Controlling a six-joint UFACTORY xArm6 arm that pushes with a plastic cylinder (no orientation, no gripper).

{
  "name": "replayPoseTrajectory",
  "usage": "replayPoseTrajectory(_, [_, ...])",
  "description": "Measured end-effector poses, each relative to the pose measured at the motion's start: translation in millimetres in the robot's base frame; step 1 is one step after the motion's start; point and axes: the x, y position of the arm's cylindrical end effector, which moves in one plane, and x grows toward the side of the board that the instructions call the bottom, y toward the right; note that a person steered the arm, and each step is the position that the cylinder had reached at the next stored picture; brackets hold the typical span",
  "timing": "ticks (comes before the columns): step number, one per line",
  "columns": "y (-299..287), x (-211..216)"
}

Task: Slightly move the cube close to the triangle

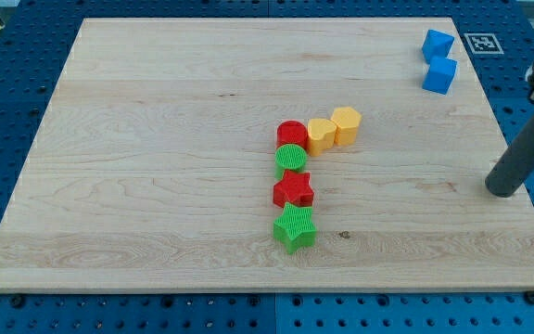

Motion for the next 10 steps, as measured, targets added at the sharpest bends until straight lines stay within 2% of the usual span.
replayPoseTrajectory(3, [23.2,-97.4])
replayPoseTrajectory(6, [26.3,-124.0])
replayPoseTrajectory(7, [24.8,-151.5])
replayPoseTrajectory(9, [-19.8,-172.6])
replayPoseTrajectory(10, [-22.6,-176.8])
